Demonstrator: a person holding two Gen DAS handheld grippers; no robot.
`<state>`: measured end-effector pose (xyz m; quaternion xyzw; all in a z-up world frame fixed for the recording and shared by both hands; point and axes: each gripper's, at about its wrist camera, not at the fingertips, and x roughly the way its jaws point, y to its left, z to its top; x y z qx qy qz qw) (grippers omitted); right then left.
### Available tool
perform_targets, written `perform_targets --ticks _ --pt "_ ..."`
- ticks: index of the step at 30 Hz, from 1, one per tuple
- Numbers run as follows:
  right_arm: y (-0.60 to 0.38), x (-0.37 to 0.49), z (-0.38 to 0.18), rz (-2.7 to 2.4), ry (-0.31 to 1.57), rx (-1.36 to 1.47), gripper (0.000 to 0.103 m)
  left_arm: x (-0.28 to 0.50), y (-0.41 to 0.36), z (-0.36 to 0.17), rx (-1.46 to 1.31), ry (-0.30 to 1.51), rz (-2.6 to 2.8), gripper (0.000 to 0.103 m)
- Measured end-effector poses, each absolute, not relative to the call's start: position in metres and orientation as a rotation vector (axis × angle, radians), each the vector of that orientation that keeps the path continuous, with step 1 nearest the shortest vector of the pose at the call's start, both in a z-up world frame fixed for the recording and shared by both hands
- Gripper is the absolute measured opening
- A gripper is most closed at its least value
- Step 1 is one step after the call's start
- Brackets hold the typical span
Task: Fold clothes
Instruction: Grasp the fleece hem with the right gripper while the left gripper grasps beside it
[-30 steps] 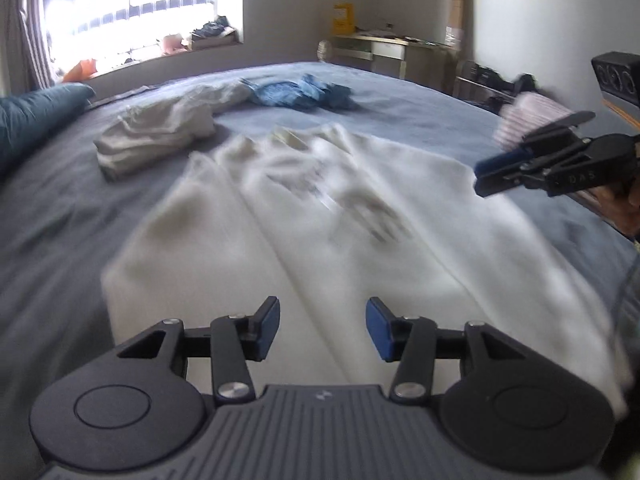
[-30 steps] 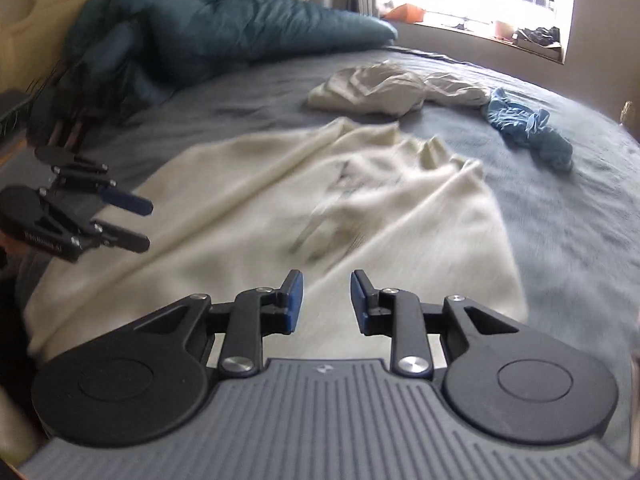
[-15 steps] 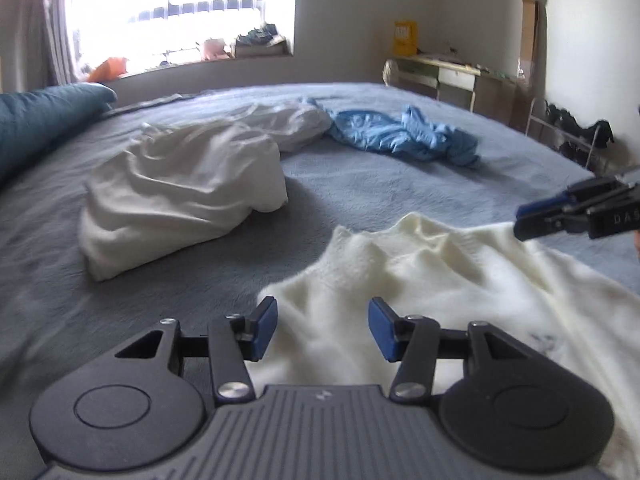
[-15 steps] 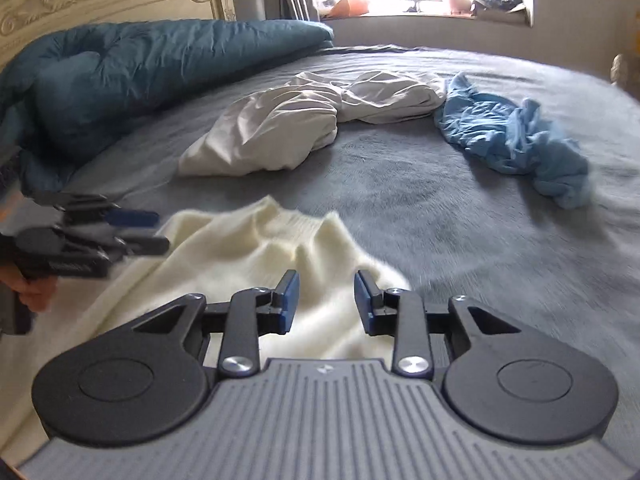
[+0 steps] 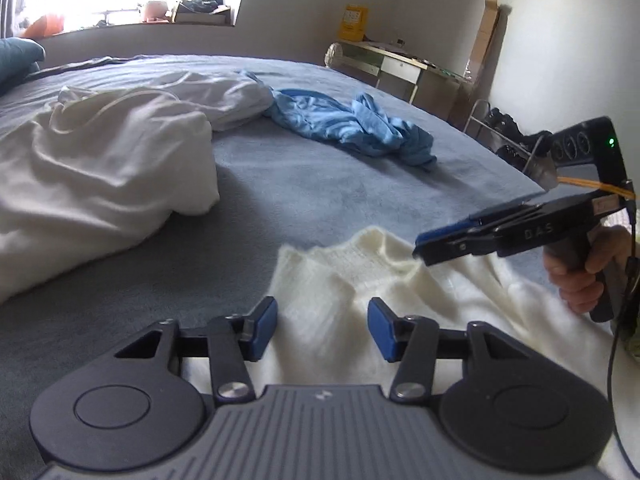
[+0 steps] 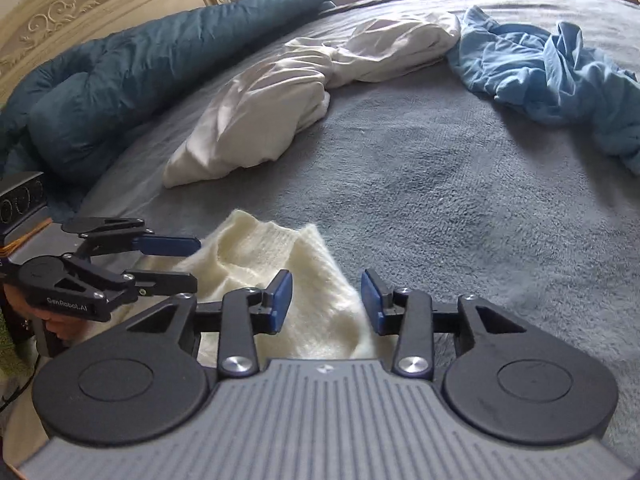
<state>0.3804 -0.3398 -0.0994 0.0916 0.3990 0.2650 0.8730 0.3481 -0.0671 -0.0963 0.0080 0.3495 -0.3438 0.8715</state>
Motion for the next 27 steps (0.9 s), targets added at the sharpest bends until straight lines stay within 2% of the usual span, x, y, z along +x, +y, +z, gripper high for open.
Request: perform_targets --ticks 4,6,9,16,18,22,23,24,27 --pt "-0.344 0.391 -0.102 0.536 0.848 0.206 0.038 0.358 -0.058 -0.087 0.013 0.723 -0.726 0.048" --pt "-0.348 0.395 -0.105 0.563 0.877 0.235 0.041 0.367 -0.052 -0.085 0.005 0.754 -0.740 0.049" --pt "-0.349 0.398 -0.109 0.599 0.917 0.258 0.045 0.375 -0.053 -0.094 0.066 0.820 -0.749 0.049" --pt "-0.341 0.404 -0.113 0.608 0.938 0.264 0.047 0.376 -0.058 -0.110 0.096 0.792 -0.780 0.048" --pt "-0.334 0.403 -0.112 0.598 0.929 0.217 0.044 0.374 -0.061 -0.112 0.108 0.772 -0.781 0.045" --pt "-0.323 0.397 -0.105 0.577 0.905 0.127 0.016 0.367 -0.066 -0.109 0.148 0.734 -0.780 0.032" --pt "-0.321 0.394 -0.103 0.575 0.898 0.116 0.012 0.365 -0.069 -0.108 0.165 0.721 -0.774 0.028" --pt "-0.318 0.391 -0.101 0.572 0.887 0.094 0.011 0.362 -0.071 -0.107 0.184 0.708 -0.768 0.021" --pt "-0.309 0.381 -0.093 0.554 0.843 0.020 0.009 0.349 -0.078 -0.101 0.265 0.648 -0.736 0.012"
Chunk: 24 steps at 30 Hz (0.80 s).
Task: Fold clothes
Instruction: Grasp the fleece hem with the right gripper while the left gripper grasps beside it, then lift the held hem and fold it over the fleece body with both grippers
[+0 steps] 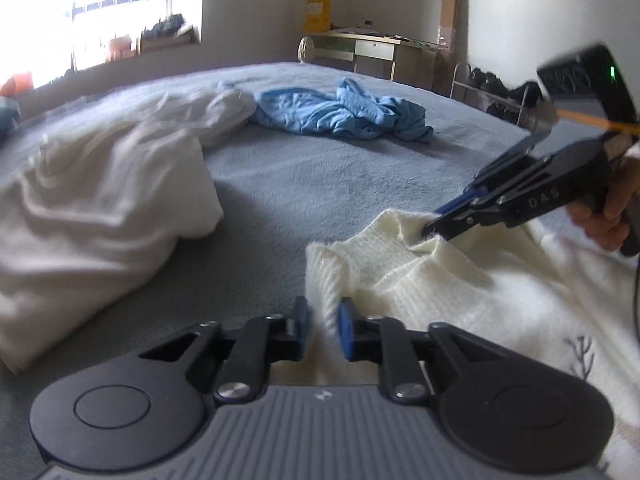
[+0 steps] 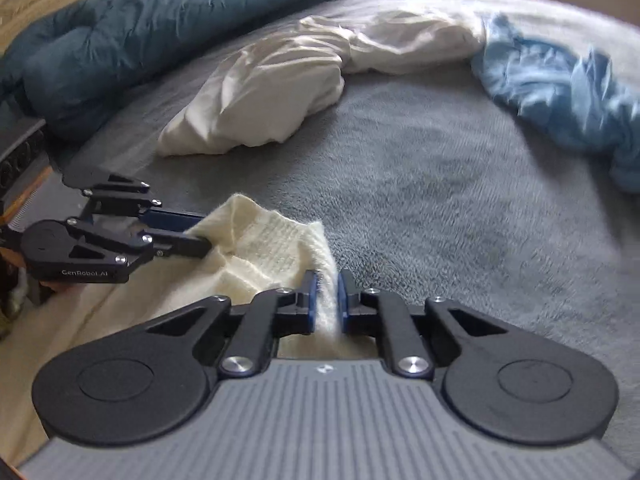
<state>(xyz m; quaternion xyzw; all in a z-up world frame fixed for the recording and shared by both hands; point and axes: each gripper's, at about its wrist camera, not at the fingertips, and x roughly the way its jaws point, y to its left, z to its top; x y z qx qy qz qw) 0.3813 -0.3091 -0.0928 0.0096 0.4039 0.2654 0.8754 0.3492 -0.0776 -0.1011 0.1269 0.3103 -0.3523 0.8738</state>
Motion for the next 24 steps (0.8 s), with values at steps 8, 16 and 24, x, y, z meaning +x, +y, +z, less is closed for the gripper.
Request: perform_targets --ticks 8,16,24 --pt "-0.301 0.353 -0.059 0.493 0.776 -0.005 0.008 0.316 -0.087 -0.071 0.362 0.532 -0.682 0.009" --pt "-0.289 0.308 -0.015 0.489 0.727 -0.026 0.008 0.272 -0.082 -0.025 0.349 0.454 -0.692 0.008" --pt "-0.284 0.249 0.019 0.486 0.691 -0.021 0.008 0.209 -0.064 0.008 0.290 0.389 -0.698 0.008"
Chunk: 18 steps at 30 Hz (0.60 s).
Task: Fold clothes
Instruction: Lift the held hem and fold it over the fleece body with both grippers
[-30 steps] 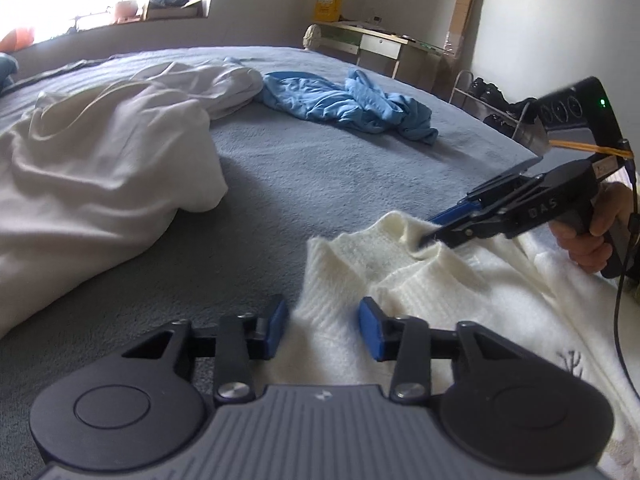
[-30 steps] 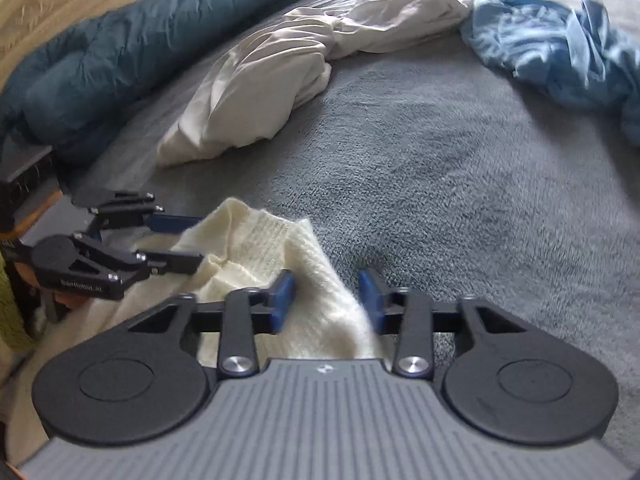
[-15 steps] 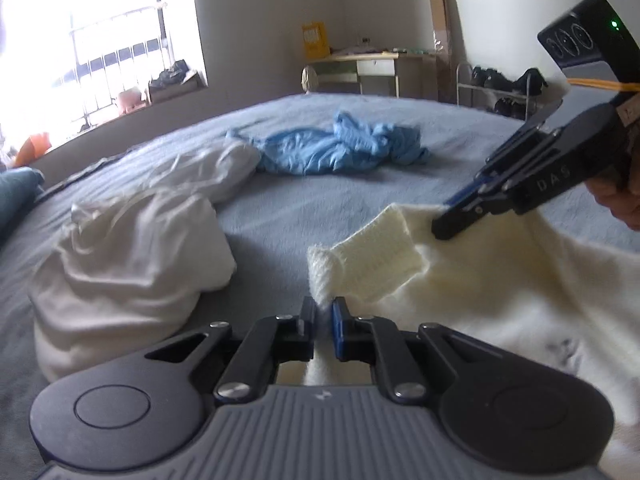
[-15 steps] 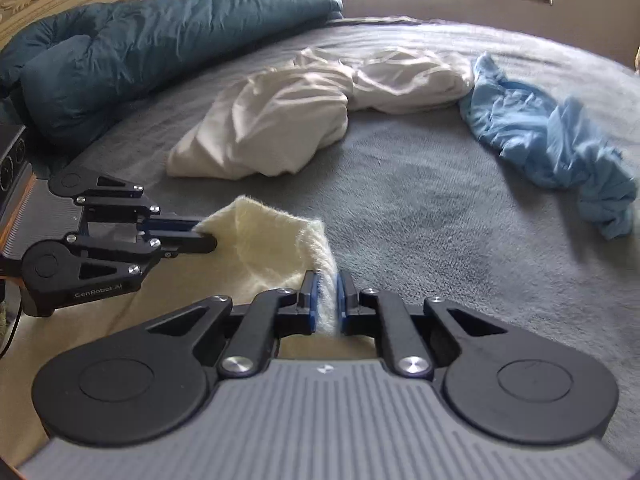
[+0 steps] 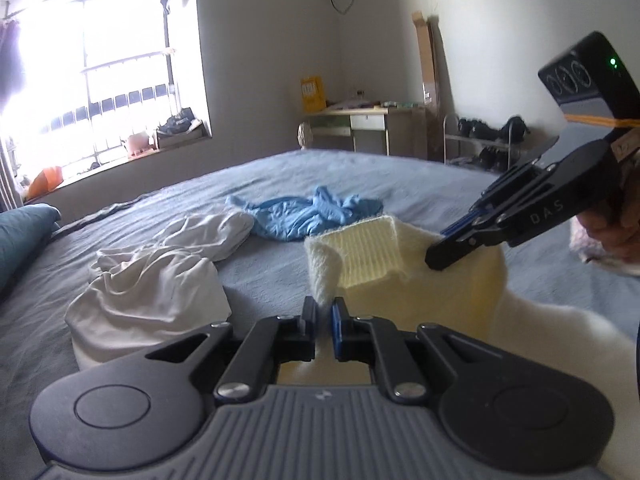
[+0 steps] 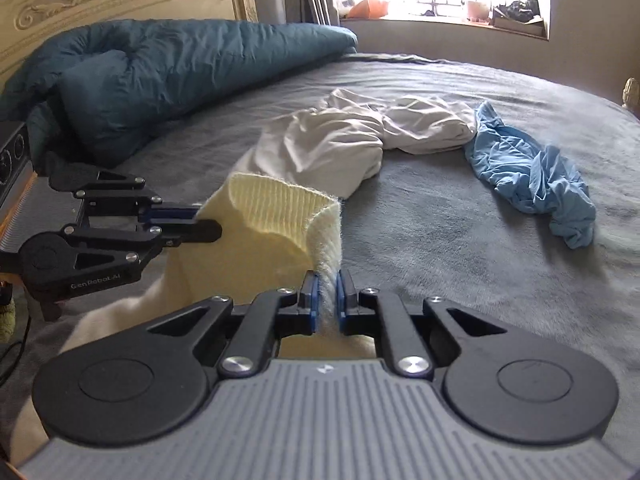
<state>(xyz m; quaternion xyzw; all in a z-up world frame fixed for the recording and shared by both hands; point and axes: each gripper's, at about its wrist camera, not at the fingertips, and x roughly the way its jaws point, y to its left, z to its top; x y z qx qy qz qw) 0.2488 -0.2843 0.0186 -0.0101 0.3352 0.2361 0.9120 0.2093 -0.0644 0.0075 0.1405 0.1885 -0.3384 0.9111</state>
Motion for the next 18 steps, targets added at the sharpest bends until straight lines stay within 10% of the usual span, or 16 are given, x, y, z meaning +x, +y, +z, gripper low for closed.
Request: perform_targets --ticks 18 --pt "-0.274 0.108 0.016 0.487 0.644 0.060 0.008 0.059 -0.033 0.012 0.067 0.414 -0.522 0.008"
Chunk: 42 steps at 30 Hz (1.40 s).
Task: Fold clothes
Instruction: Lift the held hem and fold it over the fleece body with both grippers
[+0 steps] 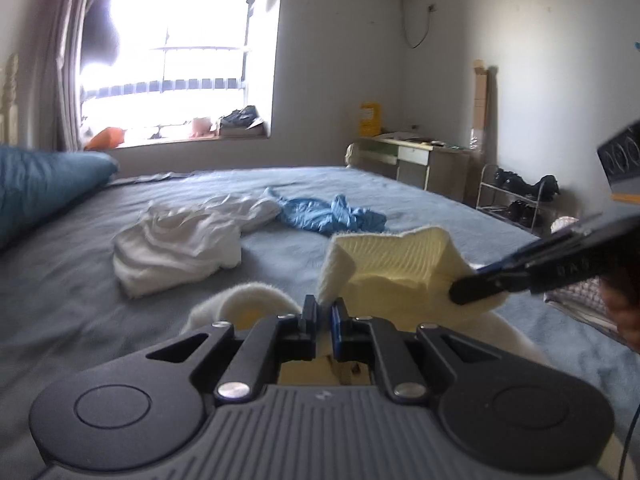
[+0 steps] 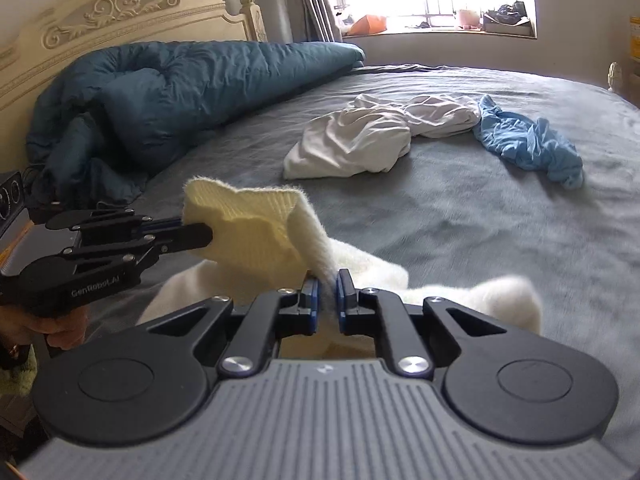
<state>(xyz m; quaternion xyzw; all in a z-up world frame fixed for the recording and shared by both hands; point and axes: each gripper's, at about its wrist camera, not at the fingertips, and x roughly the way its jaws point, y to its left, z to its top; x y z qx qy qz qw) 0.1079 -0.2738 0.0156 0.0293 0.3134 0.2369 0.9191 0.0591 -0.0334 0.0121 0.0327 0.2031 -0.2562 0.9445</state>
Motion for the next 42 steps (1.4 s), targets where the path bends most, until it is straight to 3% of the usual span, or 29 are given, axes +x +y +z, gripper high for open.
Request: perform_targets --ticks 21,42 --pt "-0.268 -0.012 -0.020 0.515 0.647 0.111 0.007 -0.068 -0.043 0.002 0.153 0.437 -0.450 0.007" --pt "-0.246 -0.127 -0.064 0.592 0.654 0.029 0.007 -0.187 0.003 -0.054 0.123 0.427 -0.457 0.006"
